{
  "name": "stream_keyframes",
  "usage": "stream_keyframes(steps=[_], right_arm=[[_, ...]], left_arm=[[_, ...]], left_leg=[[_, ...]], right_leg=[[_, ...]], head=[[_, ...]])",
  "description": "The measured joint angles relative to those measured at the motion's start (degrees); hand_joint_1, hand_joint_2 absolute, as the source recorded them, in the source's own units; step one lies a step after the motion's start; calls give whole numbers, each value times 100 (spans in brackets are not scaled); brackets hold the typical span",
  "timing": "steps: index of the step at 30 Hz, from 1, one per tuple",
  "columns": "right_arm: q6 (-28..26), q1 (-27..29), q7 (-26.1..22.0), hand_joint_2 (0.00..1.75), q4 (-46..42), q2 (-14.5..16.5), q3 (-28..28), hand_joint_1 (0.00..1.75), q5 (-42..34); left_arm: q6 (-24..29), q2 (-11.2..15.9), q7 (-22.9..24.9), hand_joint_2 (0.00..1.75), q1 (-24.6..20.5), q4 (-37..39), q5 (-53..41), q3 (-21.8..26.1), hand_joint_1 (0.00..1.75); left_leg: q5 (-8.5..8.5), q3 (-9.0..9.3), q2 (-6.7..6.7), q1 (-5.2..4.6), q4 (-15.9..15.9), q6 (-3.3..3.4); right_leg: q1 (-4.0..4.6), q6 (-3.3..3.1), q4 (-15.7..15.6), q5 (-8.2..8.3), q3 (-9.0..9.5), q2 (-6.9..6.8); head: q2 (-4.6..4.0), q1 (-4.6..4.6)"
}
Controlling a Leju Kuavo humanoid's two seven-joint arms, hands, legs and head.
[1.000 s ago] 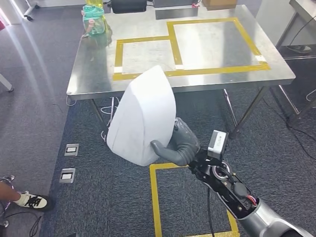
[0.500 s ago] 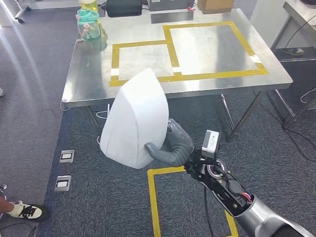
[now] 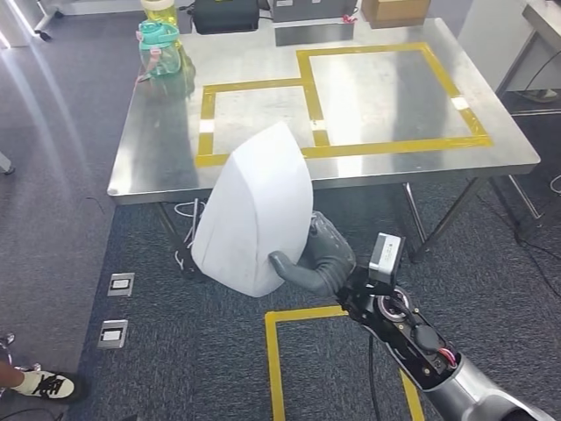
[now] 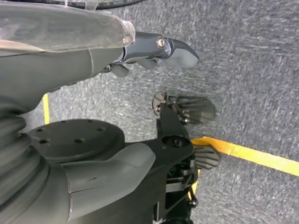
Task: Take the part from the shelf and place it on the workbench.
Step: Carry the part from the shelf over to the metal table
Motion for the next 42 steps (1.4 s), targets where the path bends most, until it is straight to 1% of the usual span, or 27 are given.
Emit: stream_keyframes(steps=[2,4,5,6,7,9,10,11,14,16,17,19,20,21,22,23,25,26,30,32,33,35,36,37,38,40,42], right_arm=[[0,-14,-1,175,-8,-1,1,175,3],[2,-19,6,175,-9,-1,5,175,7],[-1,-16,14,175,-8,-1,8,175,9],[-6,-13,21,175,-8,-1,10,175,11],[-13,-13,27,175,-7,-1,12,175,13],[-22,-15,31,175,-8,-1,15,175,17],[-24,-20,32,175,-9,-1,16,175,20],[-27,-23,33,175,-11,-1,17,175,21],[-49,-29,40,175,-19,-1,22,175,23],[-64,-36,42,175,-25,-1,25,175,23],[-68,-41,42,175,-29,-1,24,175,23],[-73,-32,43,175,-34,-1,24,175,23],[-75,-15,44,175,-34,-1,25,175,23],[-77,4,45,175,-33,-1,27,175,23],[-78,15,45,175,-33,-1,29,175,23],[-79,20,45,175,-33,-1,31,175,23],[-82,19,44,175,-33,-2,31,175,23],[-83,15,45,175,-34,-2,32,175,23],[-85,19,48,175,-42,-3,44,175,24],[-85,3,42,175,-50,-5,43,175,24],[-85,-4,42,175,-54,-5,44,175,26],[-93,1,44,175,-56,-5,45,175,30],[-108,22,49,175,-60,-5,45,175,32],[-133,46,50,175,-68,-5,45,175,31],[-158,66,53,175,-80,-5,45,175,31],[-189,87,55,175,-109,-5,45,175,30],[-199,90,58,175,-141,-7,44,175,29]], left_arm=[[0,-4,2,175,-9,0,2,0,0],[-1,-7,2,175,-15,0,-1,0,0],[-2,-7,2,175,-8,0,-3,-1,0],[-5,-7,2,175,0,0,-5,-1,0],[-10,-5,2,175,4,0,-7,-1,0],[-18,-1,2,175,-2,0,-10,-1,0],[-20,1,2,175,-9,0,-11,-1,0],[-23,3,1,175,-18,0,-14,-1,0],[-37,9,0,175,-33,0,-21,-1,0],[-42,16,0,175,-29,0,-23,-1,0],[-44,21,0,175,-30,0,-23,-1,0],[-44,27,0,175,-30,0,-23,-1,0],[-44,28,0,175,-26,0,-23,-1,0],[-45,28,0,175,-21,0,-23,-1,0],[-45,29,0,175,-16,0,-24,-1,0],[-46,29,0,175,-12,0,-24,-1,0],[-46,28,0,175,-10,0,-25,-1,0],[-46,28,0,175,-15,0,-25,-1,0],[-47,34,0,175,-35,0,-24,-1,0],[-48,38,0,175,-46,0,-27,-1,0],[-48,39,-1,175,-53,0,-30,-1,0],[-47,38,-3,175,-56,0,-47,-1,0],[-46,39,-4,175,-45,0,-63,-1,0],[-44,41,-4,175,-34,0,-84,-1,0],[-43,43,-4,175,-28,0,-102,-1,0],[-42,49,-4,175,-35,0,-123,-1,0],[-41,51,-4,175,-59,0,-125,-1,0]], left_leg=[[-209,-244,1,17,502,-60],[-446,-790,3,31,1356,-93],[-469,-1045,3,36,1667,-97],[-379,-1201,4,36,1768,-92],[-162,-1232,3,35,1623,-75],[408,-1015,3,28,852,-16],[586,-865,3,10,478,13],[646,-756,4,-6,227,34],[536,-644,-4,-29,49,87],[499,-576,-9,-5,2,143],[478,-532,-8,9,-20,170],[409,-453,-5,1,-27,212],[369,-406,-6,-5,-26,220],[324,-348,-10,-10,-25,223],[276,-280,-15,-13,-24,221],[225,-199,-21,-15,-24,213],[119,-69,-27,-28,-20,179],[83,-43,-28,-35,-13,157],[16,-38,-17,-36,-9,63],[-139,-161,-11,-36,294,-7],[-269,-352,-8,-23,638,-37],[-482,-922,-4,7,1485,-74],[-470,-1147,-3,20,1735,-81],[-337,-1261,-3,29,1754,-81],[-101,-1239,-2,33,1529,-74],[431,-946,1,34,700,-47],[607,-704,0,12,141,-4]], right_leg=[[-16,-69,-40,-41,90,-6],[-8,-107,-48,-94,142,-15],[-3,-114,-48,-124,168,-12],[1,-116,-48,-157,203,-5],[4,-115,-48,-194,253,3],[4,-99,-56,-283,354,13],[18,-78,-61,-331,386,16],[22,-53,-69,-369,399,20],[26,36,-112,-447,444,22],[25,88,66,-576,413,5],[25,105,339,-706,293,-2],[21,118,1182,-1015,-167,-7],[21,121,1540,-1090,-402,-7],[21,119,1711,-1046,-560,-7],[22,112,1642,-872,-607,-7],[23,96,1344,-589,-545,-7],[43,43,553,-61,-290,-9],[56,14,261,52,-173,-12],[59,-57,1,-1,-21,3],[22,-99,-75,-20,84,-1],[12,-113,-100,-34,130,-8],[13,-126,-112,-81,177,-17],[11,-124,-112,-111,205,-14],[9,-120,-112,-146,242,-8],[7,-113,-112,-183,292,-1],[4,-86,-114,-267,382,6],[21,-31,-118,-348,405,15]], head=[[0,-56],[0,-123],[0,-137],[1,-144],[1,-152],[0,-163],[0,-170],[0,-177],[1,-168],[0,-135],[0,-108],[0,-46],[1,-25],[1,-11],[0,3],[0,24],[0,61],[0,69],[1,47],[1,13],[1,-18],[0,-88],[0,-109],[0,-123],[0,-134],[0,-154],[0,-179]])
